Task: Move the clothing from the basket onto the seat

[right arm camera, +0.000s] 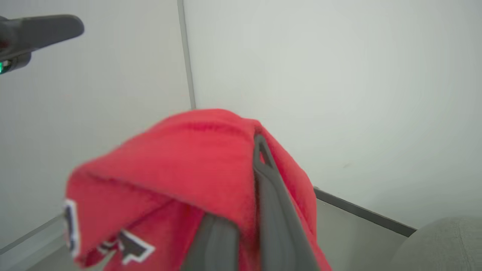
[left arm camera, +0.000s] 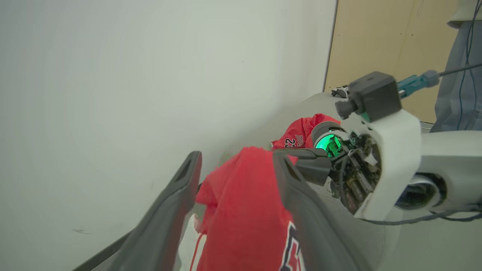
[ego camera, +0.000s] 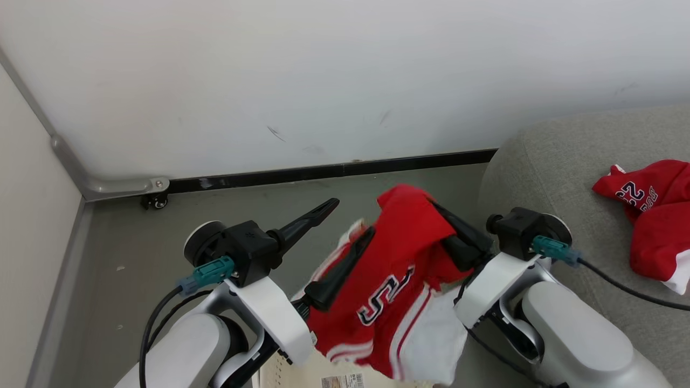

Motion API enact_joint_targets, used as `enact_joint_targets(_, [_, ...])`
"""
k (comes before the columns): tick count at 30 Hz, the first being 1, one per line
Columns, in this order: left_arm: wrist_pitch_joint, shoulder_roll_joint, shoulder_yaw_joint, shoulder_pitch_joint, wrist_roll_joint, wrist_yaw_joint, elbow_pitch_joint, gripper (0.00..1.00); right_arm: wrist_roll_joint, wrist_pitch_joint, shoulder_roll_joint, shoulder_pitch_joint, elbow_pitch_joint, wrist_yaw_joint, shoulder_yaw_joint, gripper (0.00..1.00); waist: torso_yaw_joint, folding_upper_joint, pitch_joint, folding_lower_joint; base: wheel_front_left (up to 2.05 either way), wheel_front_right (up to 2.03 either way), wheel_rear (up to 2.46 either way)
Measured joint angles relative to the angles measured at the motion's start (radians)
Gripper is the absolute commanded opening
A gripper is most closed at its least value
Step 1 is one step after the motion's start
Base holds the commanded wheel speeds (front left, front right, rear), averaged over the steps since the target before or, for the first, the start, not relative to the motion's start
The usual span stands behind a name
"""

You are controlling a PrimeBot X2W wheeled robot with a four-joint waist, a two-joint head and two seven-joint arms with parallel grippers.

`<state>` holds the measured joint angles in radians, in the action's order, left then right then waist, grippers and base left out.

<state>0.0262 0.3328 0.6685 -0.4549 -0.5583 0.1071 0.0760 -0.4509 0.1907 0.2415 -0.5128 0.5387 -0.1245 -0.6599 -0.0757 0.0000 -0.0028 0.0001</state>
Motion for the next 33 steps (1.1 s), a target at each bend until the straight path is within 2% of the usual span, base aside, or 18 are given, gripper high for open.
enact_joint_targets(17, [-0.001,0.012,0.032,0.002,-0.029,0.009,-0.054,1.0,-0.016,0.021,0.078,0.0,-0.003,0.0,0.119,0.0,-0.018,0.0,0.009,0.0,0.0,0.0,0.0])
enact_joint_targets(33, [0.001,0.023,0.062,0.005,-0.061,0.016,-0.077,1.0,-0.015,0.03,0.114,0.049,-0.042,0.0,0.219,0.0,-0.069,0.0,0.01,0.0,0.0,0.0,0.0])
